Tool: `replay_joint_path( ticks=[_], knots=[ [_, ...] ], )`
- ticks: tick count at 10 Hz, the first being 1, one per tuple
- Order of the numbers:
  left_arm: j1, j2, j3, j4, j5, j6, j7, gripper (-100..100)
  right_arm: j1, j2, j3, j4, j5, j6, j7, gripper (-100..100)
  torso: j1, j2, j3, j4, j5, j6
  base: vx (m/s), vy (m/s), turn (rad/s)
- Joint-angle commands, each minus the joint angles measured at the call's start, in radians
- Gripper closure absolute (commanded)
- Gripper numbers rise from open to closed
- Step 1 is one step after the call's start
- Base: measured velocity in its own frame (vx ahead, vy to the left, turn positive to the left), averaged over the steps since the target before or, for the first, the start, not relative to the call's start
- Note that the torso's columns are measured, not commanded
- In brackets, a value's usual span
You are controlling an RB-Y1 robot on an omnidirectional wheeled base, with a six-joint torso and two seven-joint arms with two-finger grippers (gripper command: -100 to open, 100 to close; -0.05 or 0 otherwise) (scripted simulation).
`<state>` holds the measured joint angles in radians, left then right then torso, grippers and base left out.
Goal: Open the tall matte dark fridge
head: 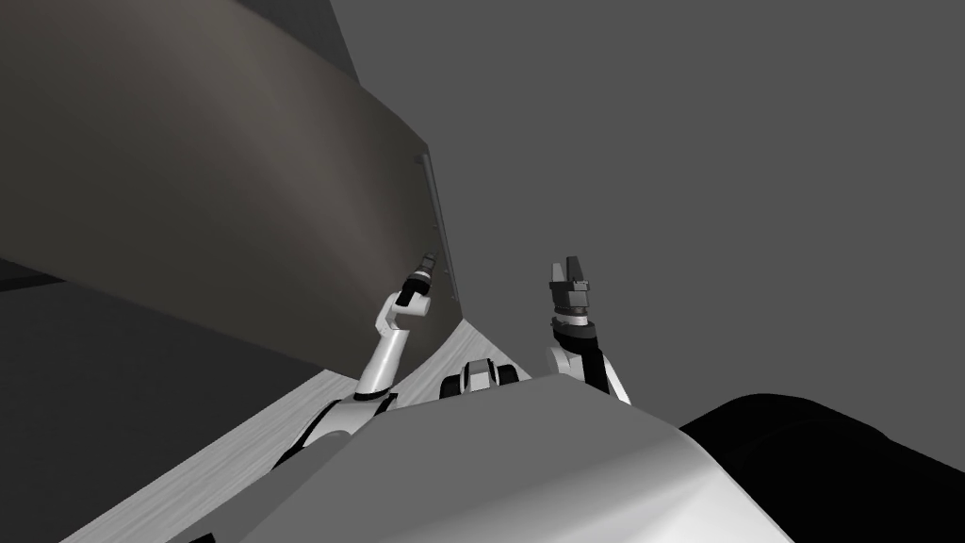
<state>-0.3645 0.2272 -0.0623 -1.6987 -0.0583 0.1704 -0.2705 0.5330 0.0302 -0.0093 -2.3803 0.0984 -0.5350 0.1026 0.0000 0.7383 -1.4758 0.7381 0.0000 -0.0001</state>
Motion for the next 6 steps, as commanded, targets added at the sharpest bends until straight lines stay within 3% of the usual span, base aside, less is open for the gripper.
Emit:
replay_joint_path(
  ticks=[1, 6],
  knots=[
    [-0.057, 0.005, -0.001, 0.045, -0.003, 0.038, -0.007, -100, 0.0, 0.0, 0.0, 0.0, 0.0, 0.0, 0.0, 0, 0.0, -0.001, 0.0, 0.0, 0.0, 0.0, 0.026, 0.0, -0.022],
    [-0.214, 0.032, -0.005, 0.185, -0.014, 0.167, -0.031, -100, 0.0, 0.0, 0.0, 0.0, 0.0, 0.0, 0.0, 0, 0.0, 0.0, 0.0, 0.0, 0.0, 0.0, 0.035, -0.004, -0.047]
  ],
)
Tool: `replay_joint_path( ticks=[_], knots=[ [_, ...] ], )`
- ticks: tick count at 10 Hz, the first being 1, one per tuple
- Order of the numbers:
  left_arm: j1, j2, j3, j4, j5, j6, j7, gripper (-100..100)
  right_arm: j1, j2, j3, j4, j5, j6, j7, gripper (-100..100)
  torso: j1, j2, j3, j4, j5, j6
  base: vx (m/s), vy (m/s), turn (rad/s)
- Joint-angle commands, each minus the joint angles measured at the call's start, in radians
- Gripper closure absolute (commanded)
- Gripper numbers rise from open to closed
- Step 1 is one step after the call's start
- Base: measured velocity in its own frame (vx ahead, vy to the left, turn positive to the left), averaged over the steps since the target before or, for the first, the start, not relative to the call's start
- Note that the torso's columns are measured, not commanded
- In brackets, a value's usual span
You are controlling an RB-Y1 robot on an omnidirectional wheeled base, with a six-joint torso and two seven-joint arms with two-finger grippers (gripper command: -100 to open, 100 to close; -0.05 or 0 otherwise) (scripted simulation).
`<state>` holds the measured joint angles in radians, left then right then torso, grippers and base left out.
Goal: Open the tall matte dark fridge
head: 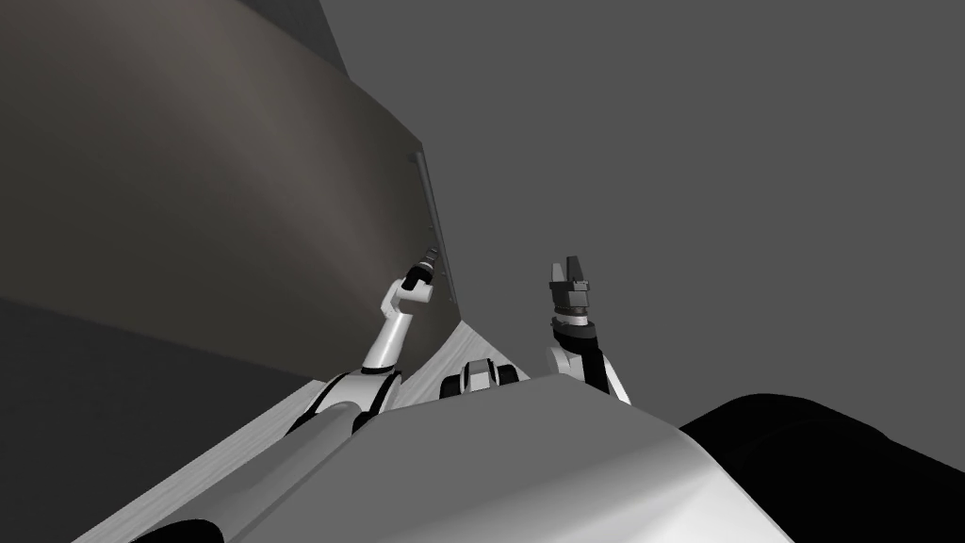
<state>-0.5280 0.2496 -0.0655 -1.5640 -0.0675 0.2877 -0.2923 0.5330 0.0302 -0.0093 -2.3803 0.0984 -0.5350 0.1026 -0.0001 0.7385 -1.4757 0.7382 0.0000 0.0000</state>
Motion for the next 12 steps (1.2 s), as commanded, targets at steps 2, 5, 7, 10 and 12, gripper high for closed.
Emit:
replay_joint_path(
  ticks=[2, 5, 7, 10, 12],
  knots=[
    [-0.104, 0.017, -0.002, 0.084, -0.008, 0.081, -0.015, -100, 0.0, 0.0, 0.0, 0.0, 0.0, 0.0, 0.0, 0, 0.0, 0.0, 0.0, 0.0, 0.0, 0.0, 0.031, -0.004, -0.023],
    [-0.182, 0.036, -0.004, 0.144, -0.013, 0.136, -0.026, -100, 0.0, 0.0, 0.0, 0.0, 0.0, 0.0, 0.0, 0, 0.0, 0.0, 0.0, 0.0, 0.0, 0.0, 0.031, -0.004, -0.034],
    [-0.243, 0.057, -0.006, 0.195, -0.017, 0.185, -0.035, -100, 0.0, 0.0, 0.0, 0.0, 0.0, 0.0, 0.0, 0, 0.0, -0.001, 0.0, 0.0, 0.0, 0.0, 0.037, 0.002, -0.047],
    [-0.321, 0.091, -0.007, 0.252, -0.021, 0.241, -0.046, -100, 0.0, 0.0, 0.0, 0.0, 0.0, 0.0, 0.0, 0, 0.0, -0.001, 0.0, 0.0, 0.0, 0.0, 0.034, -0.003, -0.037],
    [-0.365, 0.119, -0.008, 0.285, -0.024, 0.274, -0.052, -100, 0.0, 0.0, 0.0, 0.0, 0.0, 0.0, 0.0, 0, 0.0, 0.0, 0.0, 0.0, 0.0, 0.0, 0.024, -0.003, -0.029]
  ],
)
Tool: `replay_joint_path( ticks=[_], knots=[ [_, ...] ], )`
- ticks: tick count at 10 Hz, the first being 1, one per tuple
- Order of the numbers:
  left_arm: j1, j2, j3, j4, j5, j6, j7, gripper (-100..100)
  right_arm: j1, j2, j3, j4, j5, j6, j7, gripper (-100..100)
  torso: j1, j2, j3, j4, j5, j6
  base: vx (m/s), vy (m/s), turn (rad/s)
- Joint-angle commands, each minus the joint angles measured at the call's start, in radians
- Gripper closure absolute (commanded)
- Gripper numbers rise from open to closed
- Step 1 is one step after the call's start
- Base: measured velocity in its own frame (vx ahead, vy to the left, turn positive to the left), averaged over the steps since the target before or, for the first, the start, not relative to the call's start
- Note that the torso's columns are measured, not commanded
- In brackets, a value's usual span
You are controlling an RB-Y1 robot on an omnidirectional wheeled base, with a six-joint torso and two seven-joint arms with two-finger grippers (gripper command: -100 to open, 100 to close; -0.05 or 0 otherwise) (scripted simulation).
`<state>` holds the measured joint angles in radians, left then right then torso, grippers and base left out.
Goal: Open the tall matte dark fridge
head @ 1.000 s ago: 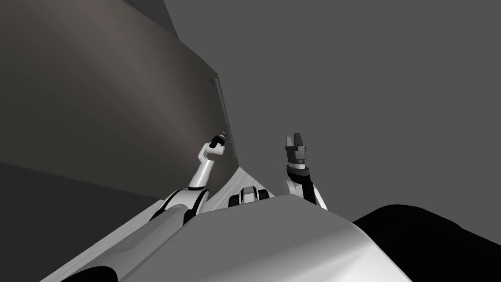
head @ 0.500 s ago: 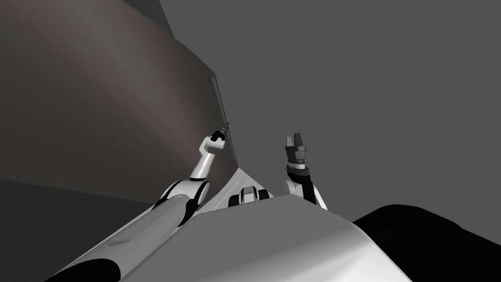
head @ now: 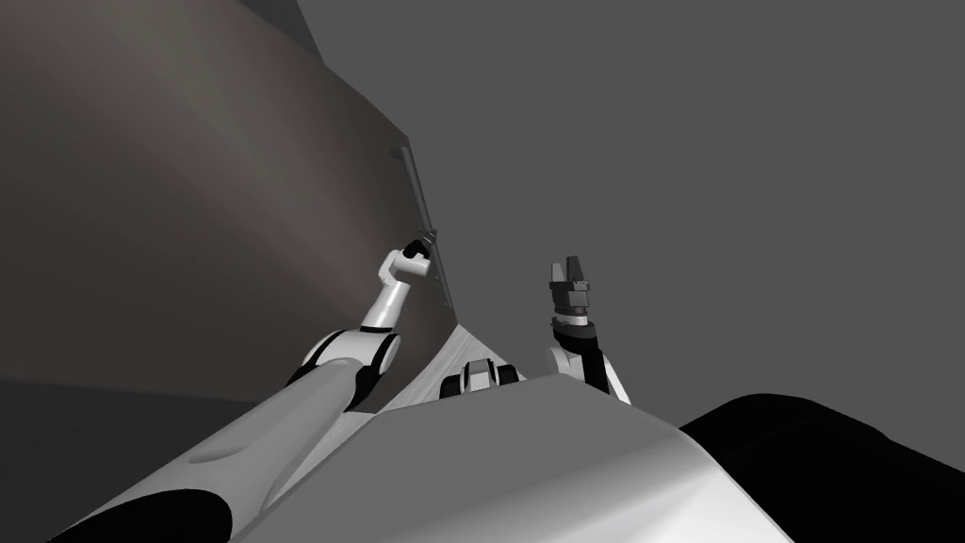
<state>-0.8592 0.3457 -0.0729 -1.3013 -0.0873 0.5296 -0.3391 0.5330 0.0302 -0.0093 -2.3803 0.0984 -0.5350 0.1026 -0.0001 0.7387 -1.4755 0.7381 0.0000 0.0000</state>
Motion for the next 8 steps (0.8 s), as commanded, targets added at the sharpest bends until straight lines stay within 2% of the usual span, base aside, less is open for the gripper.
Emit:
replay_joint_path(
  ticks=[1, 2, 4, 5, 6, 8],
  knots=[
    [-0.024, 0.016, -0.001, 0.015, 0.001, 0.018, -0.004, -100, 0.0, 0.0, 0.0, 0.0, 0.0, 0.0, 0.0, 0, 0.0, 0.0, 0.0, 0.0, 0.0, 0.0, 0.012, 0.0, -0.006],
    [-0.018, 0.023, -0.014, -0.019, 0.026, 0.041, -0.013, -100, 0.0, 0.0, 0.0, 0.0, 0.0, 0.0, 0.0, 0, 0.0, 0.0, 0.0, 0.0, 0.0, 0.0, 0.072, -0.009, 0.13],
    [-0.009, 0.028, -0.027, -0.055, 0.05, 0.058, -0.022, -100, 0.0, 0.0, 0.0, 0.0, 0.0, 0.0, 0.0, 0, -0.001, -0.005, -0.003, -0.001, 0.0, 0.0, 0.118, -0.038, 0.132],
    [-0.007, 0.031, -0.023, -0.052, 0.048, 0.054, -0.02, -100, 0.004, 0.0, 0.001, 0.002, 0.0, 0.0, 0.0, 0, -0.003, -0.006, -0.005, 0.0, 0.001, -0.001, 0.031, -0.011, 0.008],
    [-0.018, 0.023, -0.014, -0.019, 0.026, 0.041, -0.013, 100, 0.006, -0.001, 0.002, 0.004, 0.001, 0.0, -0.001, 0, -0.002, -0.004, -0.005, 0.0, 0.001, -0.001, -0.047, 0.019, -0.118],
    [-0.027, 0.018, -0.001, 0.017, 0.001, 0.023, -0.005, 100, 0.005, -0.001, 0.002, 0.004, 0.001, 0.0, -0.001, 0, 0.002, 0.001, 0.0, 0.0, 0.005, 0.005, -0.102, 0.036, -0.132]
  ],
)
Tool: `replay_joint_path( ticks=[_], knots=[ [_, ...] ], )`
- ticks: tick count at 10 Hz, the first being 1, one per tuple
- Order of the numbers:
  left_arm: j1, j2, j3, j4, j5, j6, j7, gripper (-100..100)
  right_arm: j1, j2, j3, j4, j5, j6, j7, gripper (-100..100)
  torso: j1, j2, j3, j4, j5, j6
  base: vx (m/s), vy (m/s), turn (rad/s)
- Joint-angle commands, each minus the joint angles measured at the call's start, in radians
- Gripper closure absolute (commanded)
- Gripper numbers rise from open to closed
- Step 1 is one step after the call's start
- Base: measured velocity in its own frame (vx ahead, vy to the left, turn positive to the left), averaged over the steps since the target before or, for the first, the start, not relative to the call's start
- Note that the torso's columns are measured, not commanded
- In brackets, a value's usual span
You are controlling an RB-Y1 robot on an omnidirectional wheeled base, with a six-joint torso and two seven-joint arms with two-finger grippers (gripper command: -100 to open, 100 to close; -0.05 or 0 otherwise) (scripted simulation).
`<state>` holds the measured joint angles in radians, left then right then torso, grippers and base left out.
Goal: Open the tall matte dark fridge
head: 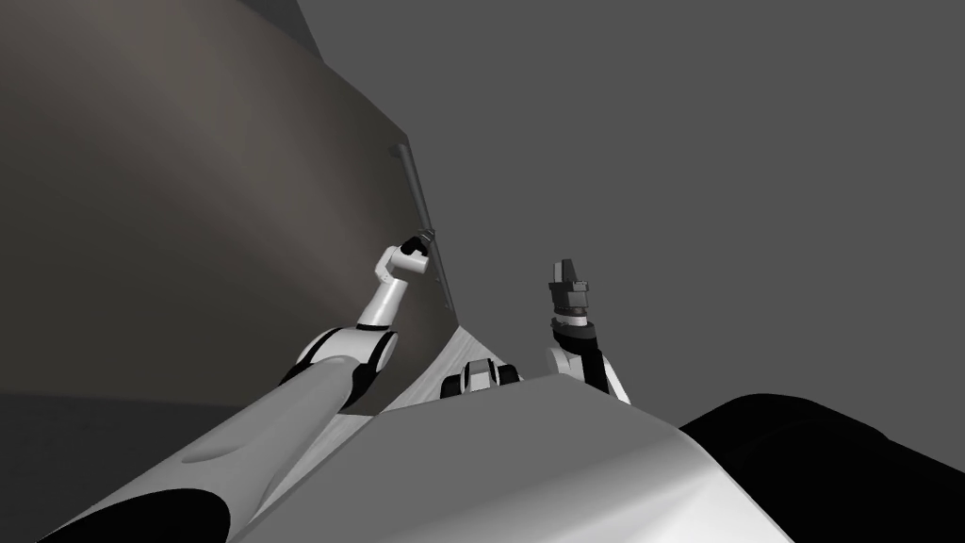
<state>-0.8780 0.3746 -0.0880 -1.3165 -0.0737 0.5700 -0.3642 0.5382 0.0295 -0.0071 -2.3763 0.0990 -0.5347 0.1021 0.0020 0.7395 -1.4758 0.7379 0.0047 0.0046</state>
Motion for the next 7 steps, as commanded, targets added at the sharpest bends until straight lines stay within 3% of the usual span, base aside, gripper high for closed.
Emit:
replay_joint_path(
  ticks=[1, 3, 6, 7],
  knots=[
    [-0.007, -0.002, 0.007, 0.02, -0.011, -0.011, 0.004, 100, 0.0, 0.0, 0.0, 0.0, 0.0, 0.0, 0.0, 0, 0.0, 0.0, 0.0, -0.001, 0.0, -0.001, -0.062, 0.009, -0.04],
    [0.002, 0.047, -0.017, 0.012, 0.059, -0.032, -0.017, 100, 0.0, 0.0, 0.0, 0.0, 0.0, 0.0, 0.0, 0, 0.001, 0.0, 0.0, 0.0, -0.002, -0.004, -0.164, 0.029, -0.187],
    [0.007, 0.072, -0.028, 0.007, 0.12, -0.042, -0.026, 100, 0.0, 0.0, 0.0, 0.0, 0.0, 0.0, 0.0, 0, 0.0, 0.001, 0.001, 0.001, -0.003, -0.006, -0.18, 0.01, -0.13],
    [0.011, 0.097, -0.039, 0.001, 0.157, -0.051, -0.036, 100, 0.0, 0.0, 0.0, 0.0, 0.0, 0.0, 0.0, 0, 0.001, -0.001, 0.0, 0.002, -0.003, -0.008, -0.141, 0.0, -0.148]
  ],
)
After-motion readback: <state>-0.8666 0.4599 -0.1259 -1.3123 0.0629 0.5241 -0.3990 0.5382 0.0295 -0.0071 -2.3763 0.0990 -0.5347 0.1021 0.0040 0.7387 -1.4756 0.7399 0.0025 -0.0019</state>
